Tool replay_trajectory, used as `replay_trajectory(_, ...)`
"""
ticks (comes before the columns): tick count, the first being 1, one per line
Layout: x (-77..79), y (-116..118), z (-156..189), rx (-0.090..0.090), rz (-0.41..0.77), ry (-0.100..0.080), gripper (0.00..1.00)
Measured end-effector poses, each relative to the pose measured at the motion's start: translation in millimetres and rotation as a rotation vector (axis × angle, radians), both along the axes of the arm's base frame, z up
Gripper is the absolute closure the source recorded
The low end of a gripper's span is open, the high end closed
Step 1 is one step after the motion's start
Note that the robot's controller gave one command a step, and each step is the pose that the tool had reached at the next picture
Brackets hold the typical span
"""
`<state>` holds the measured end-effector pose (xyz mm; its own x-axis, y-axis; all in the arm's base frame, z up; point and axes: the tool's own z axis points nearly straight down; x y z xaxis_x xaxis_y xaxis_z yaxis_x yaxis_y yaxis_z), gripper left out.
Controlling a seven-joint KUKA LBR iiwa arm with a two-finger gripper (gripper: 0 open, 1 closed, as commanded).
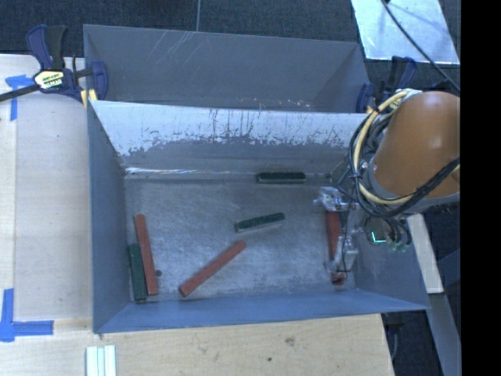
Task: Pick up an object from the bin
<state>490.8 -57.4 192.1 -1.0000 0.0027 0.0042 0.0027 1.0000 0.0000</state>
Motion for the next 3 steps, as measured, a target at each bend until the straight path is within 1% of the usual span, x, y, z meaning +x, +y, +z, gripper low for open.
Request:
replay_trajectory(1,54.5,63.1,-52.4,0.002,0.233,-0.008,0.0)
replay_trajectory(2,83.7,68.5,-126.0,0.001,0.264,-0.003,0.0)
replay_trajectory(3,85.0,68.8,-120.8,0.001,0.265,-0.01,1.0)
